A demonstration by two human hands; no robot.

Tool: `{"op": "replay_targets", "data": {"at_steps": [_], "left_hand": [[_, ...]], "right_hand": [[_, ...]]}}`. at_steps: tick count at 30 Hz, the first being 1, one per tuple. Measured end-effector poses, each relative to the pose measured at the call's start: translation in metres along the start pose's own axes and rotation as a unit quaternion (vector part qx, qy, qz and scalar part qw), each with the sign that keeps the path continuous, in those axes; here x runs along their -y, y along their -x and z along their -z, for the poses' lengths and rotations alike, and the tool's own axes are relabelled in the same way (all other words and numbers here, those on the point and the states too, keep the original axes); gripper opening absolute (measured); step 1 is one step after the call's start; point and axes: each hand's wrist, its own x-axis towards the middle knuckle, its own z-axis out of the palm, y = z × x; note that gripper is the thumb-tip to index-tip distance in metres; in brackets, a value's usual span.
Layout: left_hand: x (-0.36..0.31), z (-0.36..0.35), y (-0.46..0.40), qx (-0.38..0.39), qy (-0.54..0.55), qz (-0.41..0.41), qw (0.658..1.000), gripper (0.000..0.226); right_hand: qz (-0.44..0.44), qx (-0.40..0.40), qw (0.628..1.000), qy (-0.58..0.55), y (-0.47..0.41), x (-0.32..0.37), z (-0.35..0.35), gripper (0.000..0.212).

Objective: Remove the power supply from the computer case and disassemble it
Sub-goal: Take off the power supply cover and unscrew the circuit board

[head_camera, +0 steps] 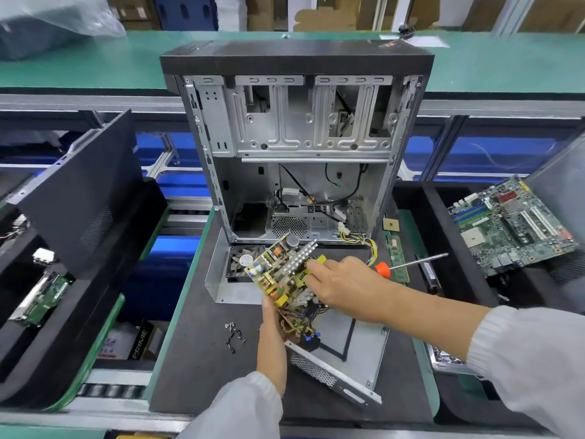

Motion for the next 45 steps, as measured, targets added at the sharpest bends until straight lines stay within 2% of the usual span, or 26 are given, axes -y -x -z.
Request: {"op": "replay_targets", "data": {"at_steps": [4, 7, 11, 14, 17, 19, 21, 23, 25, 28, 29, 31, 33, 35, 37, 38, 40, 42, 45], "left_hand": [[0.002, 0.014, 0.007, 0.074, -0.056, -0.017, 0.996, 0.056], [0.008, 0.025, 0.011, 0.111, -0.134, -0.055, 0.983, 0.050], [0.011, 0.029, 0.013, 0.149, -0.187, -0.070, 0.968, 0.043], [0.010, 0.031, 0.013, 0.182, -0.258, -0.088, 0.945, 0.054], [0.002, 0.032, 0.009, 0.180, -0.354, -0.127, 0.909, 0.049], [-0.004, 0.032, 0.007, 0.165, -0.450, -0.171, 0.861, 0.048], [-0.012, 0.033, 0.006, 0.160, -0.533, -0.209, 0.804, 0.060], [-0.022, 0.032, 0.008, 0.188, -0.587, -0.245, 0.749, 0.065], [-0.033, 0.027, 0.010, 0.259, -0.646, -0.307, 0.649, 0.062], [-0.047, 0.015, 0.014, 0.309, -0.716, -0.445, 0.440, 0.037], [-0.050, 0.009, 0.018, 0.320, -0.735, -0.451, 0.392, 0.026], [-0.055, 0.000, 0.024, 0.328, -0.773, -0.433, 0.326, 0.024], [-0.057, -0.003, 0.030, 0.312, -0.808, -0.407, 0.289, 0.029], [-0.060, -0.001, 0.031, 0.295, -0.825, -0.390, 0.284, 0.032], [-0.067, -0.002, 0.031, 0.279, -0.831, -0.376, 0.300, 0.033], [-0.070, -0.002, 0.032, 0.280, -0.832, -0.363, 0.312, 0.032], [-0.077, -0.002, 0.029, 0.280, -0.814, -0.347, 0.373, 0.032], [-0.077, -0.001, 0.021, 0.283, -0.811, -0.329, 0.392, 0.042], [-0.079, -0.002, 0.018, 0.274, -0.783, -0.354, 0.432, 0.041]], "right_hand": [[-0.018, -0.016, 1.000, -0.015, -0.001, -0.006, 0.000, 0.026], [-0.014, -0.041, 0.999, -0.018, -0.001, -0.007, 0.002, 0.022], [-0.006, -0.080, 0.996, -0.032, -0.001, -0.012, 0.009, 0.016], [-0.022, -0.072, 0.997, -0.022, 0.000, -0.022, 0.019, 0.024], [-0.051, -0.059, 0.997, -0.025, 0.005, -0.035, 0.030, 0.031], [-0.067, -0.051, 0.996, -0.025, 0.011, -0.045, 0.039, 0.032], [-0.082, -0.042, 0.995, -0.031, 0.016, -0.055, 0.050, 0.028], [-0.096, -0.012, 0.995, -0.039, 0.021, -0.065, 0.058, 0.017], [-0.105, 0.009, 0.992, -0.068, 0.027, -0.074, 0.065, 0.010], [-0.130, 0.006, 0.983, -0.129, 0.039, -0.082, 0.071, 0.007], [-0.143, 0.010, 0.979, -0.143, 0.044, -0.084, 0.071, 0.006], [-0.169, 0.016, 0.970, -0.175, 0.051, -0.086, 0.071, 0.004], [-0.193, 0.012, 0.956, -0.222, 0.055, -0.086, 0.073, 0.007], [-0.200, -0.002, 0.941, -0.271, 0.055, -0.084, 0.079, 0.009], [-0.195, -0.018, 0.925, -0.327, 0.051, -0.080, 0.089, 0.010], [-0.192, -0.029, 0.915, -0.353, 0.048, -0.079, 0.096, 0.009], [-0.193, -0.053, 0.899, -0.390, 0.040, -0.079, 0.110, 0.010], [-0.194, -0.075, 0.893, -0.398, 0.032, -0.082, 0.123, 0.014], [-0.190, -0.088, 0.896, -0.392, 0.025, -0.086, 0.140, 0.014]]}}
